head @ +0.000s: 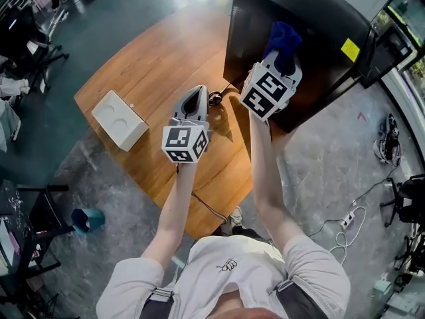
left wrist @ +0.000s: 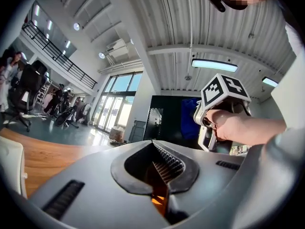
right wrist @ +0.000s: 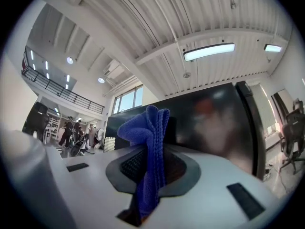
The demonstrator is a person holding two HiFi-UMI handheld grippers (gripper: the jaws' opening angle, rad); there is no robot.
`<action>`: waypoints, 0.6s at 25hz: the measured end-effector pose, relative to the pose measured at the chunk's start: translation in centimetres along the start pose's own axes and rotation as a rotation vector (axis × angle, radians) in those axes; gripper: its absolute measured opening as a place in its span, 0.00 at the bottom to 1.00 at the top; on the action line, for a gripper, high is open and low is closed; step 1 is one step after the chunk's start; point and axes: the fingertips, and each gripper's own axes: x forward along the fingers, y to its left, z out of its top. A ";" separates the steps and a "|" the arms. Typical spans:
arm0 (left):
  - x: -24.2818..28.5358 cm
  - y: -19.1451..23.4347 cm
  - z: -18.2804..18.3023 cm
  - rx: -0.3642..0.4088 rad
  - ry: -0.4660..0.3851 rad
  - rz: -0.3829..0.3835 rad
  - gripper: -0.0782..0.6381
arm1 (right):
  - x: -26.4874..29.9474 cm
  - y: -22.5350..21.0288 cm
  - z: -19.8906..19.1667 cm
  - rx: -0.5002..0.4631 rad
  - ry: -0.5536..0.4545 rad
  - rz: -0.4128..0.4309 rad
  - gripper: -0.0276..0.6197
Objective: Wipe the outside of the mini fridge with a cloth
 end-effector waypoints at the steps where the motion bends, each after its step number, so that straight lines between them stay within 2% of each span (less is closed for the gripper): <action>1: 0.3 -0.9 -0.1 -0.005 0.000 -0.016 0.12 | -0.5 -1.1 0.1 -0.015 -0.003 -0.014 0.14; 8: 1.3 -6.9 -1.3 -0.019 0.017 -0.111 0.12 | -3.9 -7.8 1.7 -0.104 -0.037 -0.063 0.14; 15: 2.2 -11.4 -1.8 -0.021 0.025 -0.187 0.12 | -6.7 -13.3 1.9 -0.075 -0.041 -0.126 0.14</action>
